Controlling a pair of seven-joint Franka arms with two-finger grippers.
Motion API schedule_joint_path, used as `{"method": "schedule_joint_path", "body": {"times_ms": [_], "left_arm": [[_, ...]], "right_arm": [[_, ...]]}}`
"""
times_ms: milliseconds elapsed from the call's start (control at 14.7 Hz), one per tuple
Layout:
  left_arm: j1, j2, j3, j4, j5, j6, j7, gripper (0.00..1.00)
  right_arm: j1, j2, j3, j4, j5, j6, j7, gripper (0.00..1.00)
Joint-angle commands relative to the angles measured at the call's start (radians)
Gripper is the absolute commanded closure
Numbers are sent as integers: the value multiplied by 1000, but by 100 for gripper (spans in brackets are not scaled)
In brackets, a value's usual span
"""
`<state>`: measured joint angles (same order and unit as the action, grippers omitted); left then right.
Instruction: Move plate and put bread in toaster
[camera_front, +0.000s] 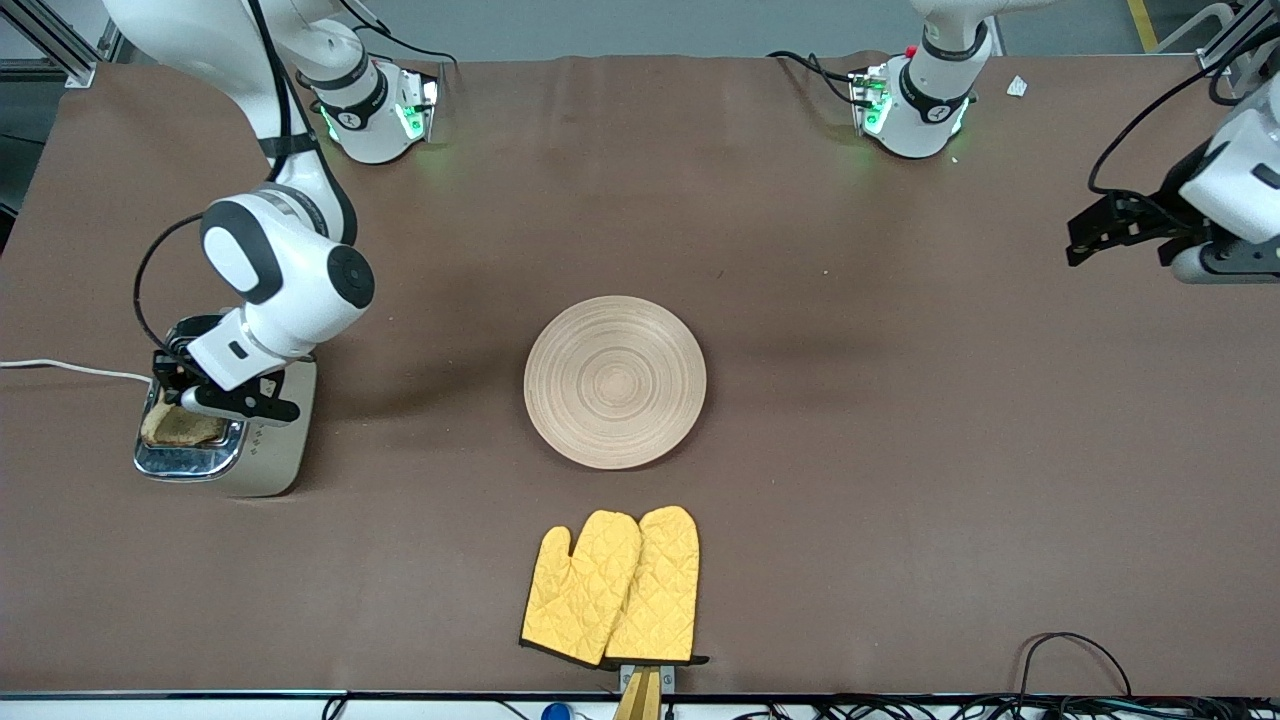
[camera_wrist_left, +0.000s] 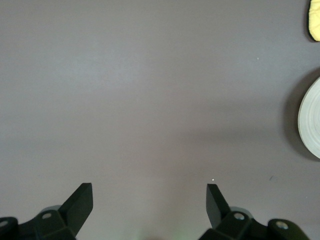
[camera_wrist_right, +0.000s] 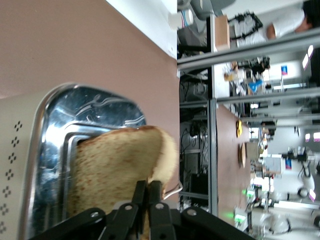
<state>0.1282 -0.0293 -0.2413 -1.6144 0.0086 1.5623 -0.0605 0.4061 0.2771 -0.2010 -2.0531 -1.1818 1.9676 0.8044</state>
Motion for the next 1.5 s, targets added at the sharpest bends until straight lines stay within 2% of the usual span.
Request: {"method": "schedule_joint_path", "body": {"times_ms": [0, 272, 477, 613, 749, 885, 1021, 1226, 1294, 1430], "left_arm": [[8, -43, -9, -50, 11, 30, 60, 0], [11, -35, -1, -30, 5, 22, 65, 0], [18, -29, 2, -10, 5, 19, 67, 0], [18, -11, 2, 2, 5, 19, 67, 0], [16, -9, 2, 2, 5, 19, 65, 0], [18, -8, 2, 8, 8, 19, 67, 0], [16, 0, 2, 31, 16, 21, 56, 0], [15, 8, 2, 33, 16, 21, 50, 0], [15, 9, 2, 33, 16, 21, 50, 0], [16, 15, 2, 34, 14, 21, 48, 0]], "right_arm": [[13, 22, 11, -13, 37, 7, 64, 0], [108, -31, 17, 85, 288, -204, -170, 0], [184, -41, 18, 184, 376, -356, -203, 0], [217, -99, 20, 250, 462, -410, -237, 0], [217, -163, 18, 347, 607, -470, -313, 0], [206, -168, 11, 526, 779, -608, -318, 0], [194, -173, 6, 635, 879, -691, -318, 0], [163, -226, 5, 668, 904, -702, -326, 0], [125, -246, 5, 668, 957, -699, -339, 0], [-11, -262, -1, 668, 1126, -684, -372, 0]]}}
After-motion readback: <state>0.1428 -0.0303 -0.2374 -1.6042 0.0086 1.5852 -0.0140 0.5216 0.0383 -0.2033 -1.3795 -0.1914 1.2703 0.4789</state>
